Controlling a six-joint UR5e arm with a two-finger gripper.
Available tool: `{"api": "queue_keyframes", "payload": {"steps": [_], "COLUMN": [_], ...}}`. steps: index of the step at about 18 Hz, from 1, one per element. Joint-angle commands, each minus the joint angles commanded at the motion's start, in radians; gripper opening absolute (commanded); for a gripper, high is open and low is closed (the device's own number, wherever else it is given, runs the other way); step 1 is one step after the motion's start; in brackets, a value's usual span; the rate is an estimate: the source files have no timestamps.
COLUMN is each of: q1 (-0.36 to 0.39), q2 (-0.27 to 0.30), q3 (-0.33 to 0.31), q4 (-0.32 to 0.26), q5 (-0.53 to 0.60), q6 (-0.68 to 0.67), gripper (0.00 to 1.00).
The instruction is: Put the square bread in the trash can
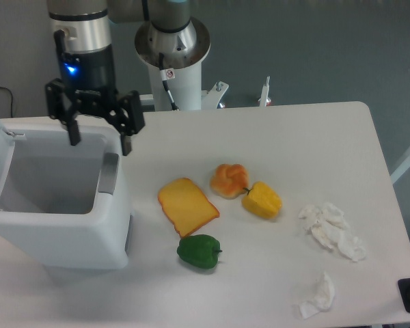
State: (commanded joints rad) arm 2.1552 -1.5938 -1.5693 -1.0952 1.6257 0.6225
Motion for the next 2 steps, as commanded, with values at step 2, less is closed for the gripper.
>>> {"api": "queue_keyframes", "payload": {"steps": [2], "q1": [0.002], "q2": [0.008], "q3": [0.000], "q4": [-0.003], "q5": [0.017], "q6": [0.034], "gripper": [1.00]}}
